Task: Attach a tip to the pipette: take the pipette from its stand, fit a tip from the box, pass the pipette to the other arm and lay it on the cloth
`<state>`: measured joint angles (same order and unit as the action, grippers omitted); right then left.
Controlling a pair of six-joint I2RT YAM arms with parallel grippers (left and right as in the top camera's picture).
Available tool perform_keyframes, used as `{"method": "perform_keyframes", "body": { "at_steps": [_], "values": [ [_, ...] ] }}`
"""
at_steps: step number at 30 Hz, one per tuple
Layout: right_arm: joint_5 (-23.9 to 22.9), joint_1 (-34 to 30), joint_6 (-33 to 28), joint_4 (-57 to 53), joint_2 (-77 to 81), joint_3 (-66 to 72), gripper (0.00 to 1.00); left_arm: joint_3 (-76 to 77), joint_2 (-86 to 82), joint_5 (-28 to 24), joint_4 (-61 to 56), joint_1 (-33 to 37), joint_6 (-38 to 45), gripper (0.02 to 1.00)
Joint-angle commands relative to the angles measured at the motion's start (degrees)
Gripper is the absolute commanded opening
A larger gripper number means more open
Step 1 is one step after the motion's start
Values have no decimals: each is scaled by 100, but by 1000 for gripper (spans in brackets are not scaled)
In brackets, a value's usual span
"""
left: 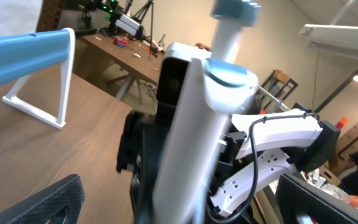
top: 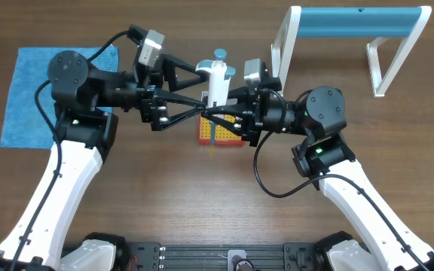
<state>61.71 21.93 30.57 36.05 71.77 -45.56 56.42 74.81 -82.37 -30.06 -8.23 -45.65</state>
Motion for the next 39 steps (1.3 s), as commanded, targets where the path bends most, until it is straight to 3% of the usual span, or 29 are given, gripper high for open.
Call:
{"method": "perform_keyframes", "body": {
  "at_steps": [1,8,15,17,20,33,37,38,39],
  "values": [
    [114,216,223,46,-28,-107,75,114,111,-35,-461,-166,116,998],
    [114,227,227,46,-28,-107,75,114,111,175,-752,-166,90,996],
    [114,356,223,44,11,-107,75,114,111,254,-754,-389,31,908],
    [114,356,223,46,63,-107,75,114,111,341,-754,-428,28,825],
    [114,356,223,46,122,-107,75,114,111,393,-754,-420,28,551],
    [114,354,223,48,120,-107,84,114,111,610,-752,-417,28,34],
    [114,356,223,48,120,-107,301,114,111,610,-754,-417,31,23],
    [111,354,223,50,120,-107,404,114,111,610,-754,-417,31,27],
    [114,354,223,50,120,-107,586,114,111,610,-754,-417,31,27]
  ]
}}
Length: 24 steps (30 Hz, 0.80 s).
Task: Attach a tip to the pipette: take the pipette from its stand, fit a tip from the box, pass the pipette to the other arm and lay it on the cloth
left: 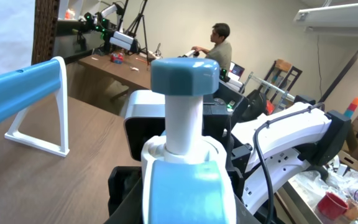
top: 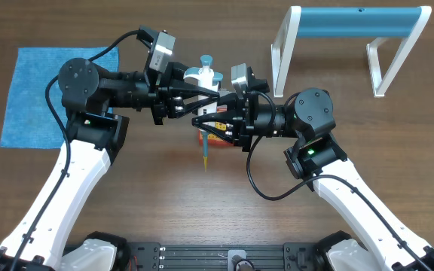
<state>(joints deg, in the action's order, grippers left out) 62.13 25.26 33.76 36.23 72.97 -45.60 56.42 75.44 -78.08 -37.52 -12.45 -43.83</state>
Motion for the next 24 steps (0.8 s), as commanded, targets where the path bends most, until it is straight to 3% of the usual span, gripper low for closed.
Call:
{"method": "perform_keyframes", "body": {
  "at_steps": [1,2,9,19,22,24],
  "values": [
    [72,22,-96,33,0,-103,709,114,48,181,-9,4,-149,27],
    [72,22,-94,33,0,-103,932,114,48,177,-7,4,-122,27],
    [74,-236,-74,31,0,-103,936,114,48,131,76,76,240,27],
    [802,-1742,-107,-334,-13,-103,939,114,48,7,1134,684,942,27],
    [796,-2061,-380,-490,-11,-103,941,114,48,275,2074,901,1519,27],
    [734,-2208,-584,-636,-13,-103,939,114,48,723,3018,992,2114,27]
  ]
}}
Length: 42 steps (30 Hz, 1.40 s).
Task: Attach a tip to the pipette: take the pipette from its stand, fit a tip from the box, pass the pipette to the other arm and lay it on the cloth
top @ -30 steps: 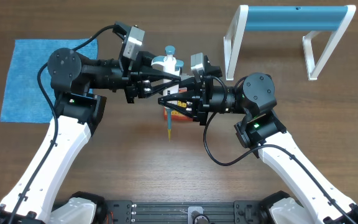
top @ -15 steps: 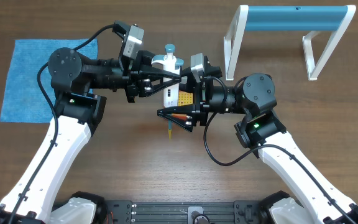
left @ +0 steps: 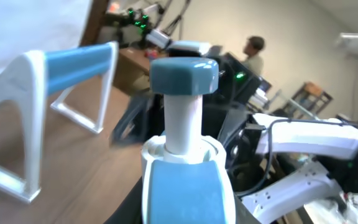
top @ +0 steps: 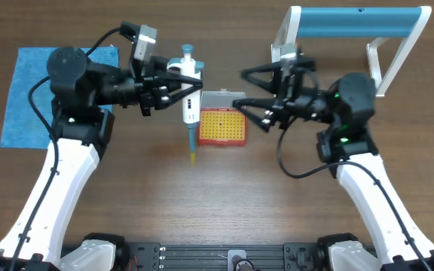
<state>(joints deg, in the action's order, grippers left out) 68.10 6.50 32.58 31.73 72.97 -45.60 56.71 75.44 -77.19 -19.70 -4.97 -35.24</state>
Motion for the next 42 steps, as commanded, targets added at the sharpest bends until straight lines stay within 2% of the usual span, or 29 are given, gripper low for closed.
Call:
{"method": "perform_keyframes", "body": {
  "at_steps": [1,2,4,7,9,10,11,13,17,19,22,26,30,34,36,39,42],
  "values": [
    [33,-417,-575,-323,-13,-103,939,85,48,925,1676,273,1497,27],
    [-125,-481,-680,-490,-17,-103,939,85,48,1353,2208,275,1773,27],
    [-734,-605,-1165,-1110,-68,-103,939,85,48,2365,3211,267,2129,27],
    [-1746,-719,-1939,-2055,-190,-103,939,85,48,3289,4044,269,2315,27],
    [-2649,-758,-2516,-2708,-350,-103,939,103,46,3738,4498,271,2402,27],
    [-3285,-758,-2872,-3069,-496,-103,941,146,46,3934,4734,271,2452,27],
    [-3676,-756,-3058,-3250,-592,-103,941,188,48,3976,4863,271,2535,27],
    [-4878,-756,-3495,-3635,-981,-103,941,422,48,4275,5327,271,2677,27],
    [-6035,-756,-4026,-3727,-1790,-103,941,1080,50,5060,6166,273,2938,27],
    [-6336,-756,-4111,-3751,-2221,-103,941,1547,85,5368,6701,341,3178,27],
    [-6612,-756,-4109,-4059,-2828,-103,941,2153,262,5421,7462,671,3539,27],
    [-6620,-756,-4107,-4782,-3606,-103,941,2710,619,5753,8129,1217,3799,27],
    [-6649,-756,-4103,-5366,-4503,-57,941,3257,1150,5807,8719,1639,4395,27],
    [-7311,-756,-3871,-6323,-5501,-52,941,3849,1801,5882,9200,1867,4717,25],
    [-7434,-756,-3720,-6763,-6046,-52,941,4203,2194,5930,9333,1956,4780,27],
    [-7438,-756,-3606,-7047,-6780,-52,941,4553,2616,6227,9366,1996,4782,25],
    [-8050,-761,-3613,-7486,-7296,-120,941,4809,3012,6725,9370,1996,4824,23]
  ]
}}
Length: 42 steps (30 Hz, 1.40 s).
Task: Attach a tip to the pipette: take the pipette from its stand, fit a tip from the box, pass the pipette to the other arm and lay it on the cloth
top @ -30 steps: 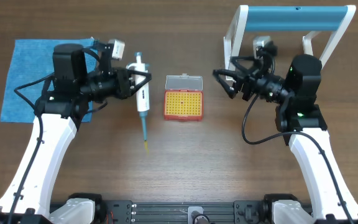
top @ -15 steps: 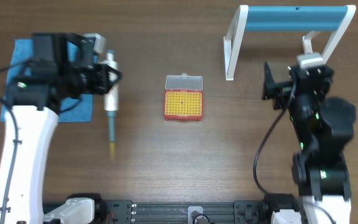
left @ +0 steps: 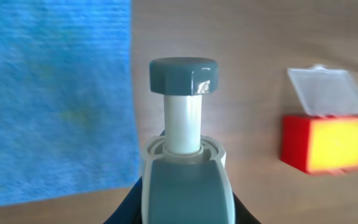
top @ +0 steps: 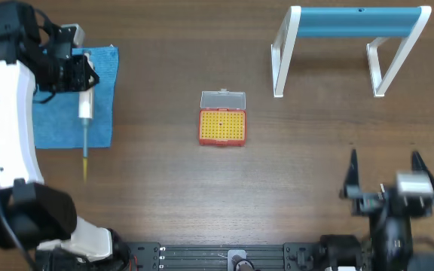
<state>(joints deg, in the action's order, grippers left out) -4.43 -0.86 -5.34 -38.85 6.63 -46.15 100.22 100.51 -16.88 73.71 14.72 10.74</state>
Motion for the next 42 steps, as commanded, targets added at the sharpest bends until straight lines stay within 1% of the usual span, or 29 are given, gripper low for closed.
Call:
{"method": "perform_keyframes", "body": {
  "at_steps": [1,2,3,7,8,10,15,17,18,20,23,28,31,34,38,42],
  "values": [
    [-1038,-24,181,-732,-555,-181,941,501,599,785,28,28,227,25],
    [-1165,-24,192,-1038,-505,-256,941,531,680,861,24,33,227,25],
    [-1150,-24,197,-1222,-496,-267,941,551,761,907,15,35,227,25],
    [-1141,-20,675,-1694,-507,-168,941,568,1029,1143,-98,61,221,27],
    [-1137,-20,881,-1840,-520,-140,941,577,1099,1266,-155,83,223,25],
    [-1143,-20,1027,-1843,-586,-68,941,588,1193,1392,-260,142,223,25],
    [-1207,-20,1027,-1718,-658,201,943,588,1429,1388,-667,323,223,23],
    [-1047,-17,1027,-1587,-658,348,941,588,1493,1392,-835,361,223,27],
    [-907,-20,1025,-1401,-658,485,941,588,1523,1392,-955,372,225,25],
    [-831,-20,1027,-992,-658,741,941,588,1563,1390,-1161,376,227,27],
    [-662,-20,1025,208,-658,1362,943,588,1646,1388,-1528,350,332,27],
    [-643,-20,1025,1720,-658,2411,943,588,1884,1325,-1875,280,326,27],
    [-494,-20,1025,2750,-658,3010,943,588,2020,1329,-1947,280,328,25],
    [-490,-20,1029,3576,-658,3606,943,588,2175,1322,-2070,278,323,27],
    [-31,-20,1027,4935,-658,4492,943,588,2352,1327,-2223,219,317,27],
    [42,-20,1025,4638,-645,4592,943,588,2540,1333,-2529,122,243,27]
  ]
}}
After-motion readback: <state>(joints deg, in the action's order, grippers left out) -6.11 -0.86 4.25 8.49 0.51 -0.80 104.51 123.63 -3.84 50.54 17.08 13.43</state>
